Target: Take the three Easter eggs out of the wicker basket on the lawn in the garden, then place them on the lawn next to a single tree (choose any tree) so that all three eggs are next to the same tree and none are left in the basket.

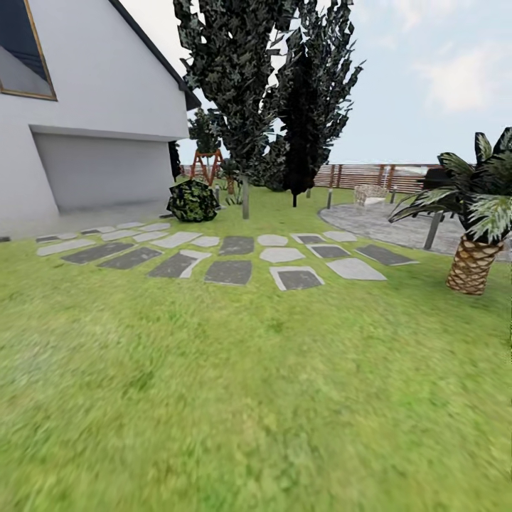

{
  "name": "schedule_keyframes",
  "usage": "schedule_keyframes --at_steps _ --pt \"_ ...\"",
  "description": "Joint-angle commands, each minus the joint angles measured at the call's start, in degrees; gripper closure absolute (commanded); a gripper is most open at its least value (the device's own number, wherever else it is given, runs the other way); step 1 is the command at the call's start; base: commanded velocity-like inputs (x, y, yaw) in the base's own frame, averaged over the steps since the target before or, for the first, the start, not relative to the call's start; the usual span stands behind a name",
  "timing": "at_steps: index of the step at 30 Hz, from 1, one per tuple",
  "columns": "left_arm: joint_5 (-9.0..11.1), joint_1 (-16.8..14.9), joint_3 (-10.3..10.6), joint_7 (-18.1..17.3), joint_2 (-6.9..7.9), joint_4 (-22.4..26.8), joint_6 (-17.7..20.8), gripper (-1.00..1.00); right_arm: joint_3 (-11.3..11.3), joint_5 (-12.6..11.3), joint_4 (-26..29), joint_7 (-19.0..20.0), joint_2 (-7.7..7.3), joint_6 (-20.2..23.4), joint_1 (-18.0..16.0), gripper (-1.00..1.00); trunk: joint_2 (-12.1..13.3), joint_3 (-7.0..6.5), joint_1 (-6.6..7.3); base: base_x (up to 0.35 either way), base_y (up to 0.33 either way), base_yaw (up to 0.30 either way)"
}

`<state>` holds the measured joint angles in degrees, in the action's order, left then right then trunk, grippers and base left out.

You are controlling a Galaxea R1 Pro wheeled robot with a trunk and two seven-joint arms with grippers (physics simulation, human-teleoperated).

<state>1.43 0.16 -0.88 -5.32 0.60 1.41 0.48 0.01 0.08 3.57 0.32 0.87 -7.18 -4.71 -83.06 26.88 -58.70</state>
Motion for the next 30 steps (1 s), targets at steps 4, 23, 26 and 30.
schedule_keyframes --at_steps 4,23,26,30 --pt "0.13 0.02 -0.08 -0.22 0.01 0.09 0.05 -1.00 -0.01 0.00 -0.06 0.03 0.00 -0.19 -0.04 -1.00 -0.02 0.05 -0.03 0.317 0.000 -0.036" --pt "0.15 0.02 0.01 -0.22 0.01 0.09 0.08 -1.00 -0.07 0.00 0.00 0.03 -0.07 -0.20 -0.04 -1.00 -0.02 0.05 -0.03 0.317 0.000 -0.002" --pt "0.10 0.02 0.01 -0.22 0.01 0.09 0.12 -1.00 -0.02 0.00 -0.04 0.04 -0.03 -0.20 -0.04 -1.00 -0.02 0.05 -0.03 0.317 0.000 0.000" --pt "0.07 0.02 0.01 -0.22 0.01 0.09 0.14 -1.00 0.03 0.00 -0.06 0.04 -0.02 -0.20 -0.04 -1.00 -0.02 0.05 -0.03 0.317 0.000 0.000"
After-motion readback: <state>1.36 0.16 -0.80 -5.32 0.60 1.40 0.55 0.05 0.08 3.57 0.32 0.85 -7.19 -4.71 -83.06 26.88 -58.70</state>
